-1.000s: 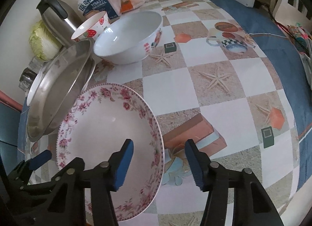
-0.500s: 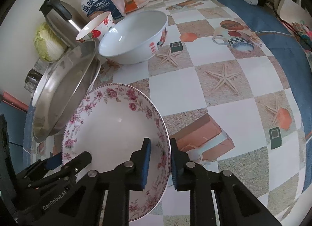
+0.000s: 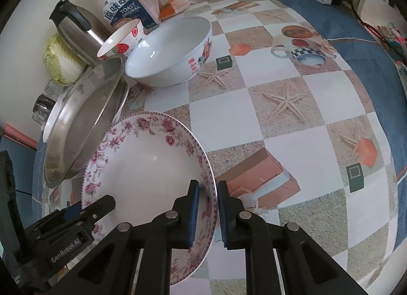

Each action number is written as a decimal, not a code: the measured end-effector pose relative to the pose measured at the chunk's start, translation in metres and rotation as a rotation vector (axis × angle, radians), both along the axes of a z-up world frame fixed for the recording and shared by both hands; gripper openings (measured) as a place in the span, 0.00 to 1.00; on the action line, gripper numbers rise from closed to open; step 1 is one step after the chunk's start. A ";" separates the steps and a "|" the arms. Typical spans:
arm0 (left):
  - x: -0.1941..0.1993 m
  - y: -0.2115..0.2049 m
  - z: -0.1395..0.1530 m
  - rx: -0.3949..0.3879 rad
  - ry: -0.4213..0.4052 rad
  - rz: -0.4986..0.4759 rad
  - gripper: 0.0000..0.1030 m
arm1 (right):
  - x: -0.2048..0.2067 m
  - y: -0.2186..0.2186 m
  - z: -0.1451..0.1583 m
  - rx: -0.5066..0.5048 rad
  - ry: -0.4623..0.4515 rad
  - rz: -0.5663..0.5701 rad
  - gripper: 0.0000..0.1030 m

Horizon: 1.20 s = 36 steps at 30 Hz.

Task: Organize plates and bowls
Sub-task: 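Close both grippers on the pink-floral plate rim, then lift the pink-floral plate off the table with both grippers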

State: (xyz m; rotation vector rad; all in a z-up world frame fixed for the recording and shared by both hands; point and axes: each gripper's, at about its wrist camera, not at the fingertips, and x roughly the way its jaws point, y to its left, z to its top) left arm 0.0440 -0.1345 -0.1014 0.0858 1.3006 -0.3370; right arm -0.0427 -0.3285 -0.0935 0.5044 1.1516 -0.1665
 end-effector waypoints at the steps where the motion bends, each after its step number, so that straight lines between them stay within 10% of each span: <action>1: 0.001 0.001 0.000 -0.002 -0.001 0.001 0.41 | -0.001 -0.001 0.000 0.003 -0.002 -0.002 0.15; 36: -0.004 -0.029 -0.001 -0.142 0.017 -0.066 0.25 | -0.026 -0.033 0.001 0.045 -0.013 -0.101 0.16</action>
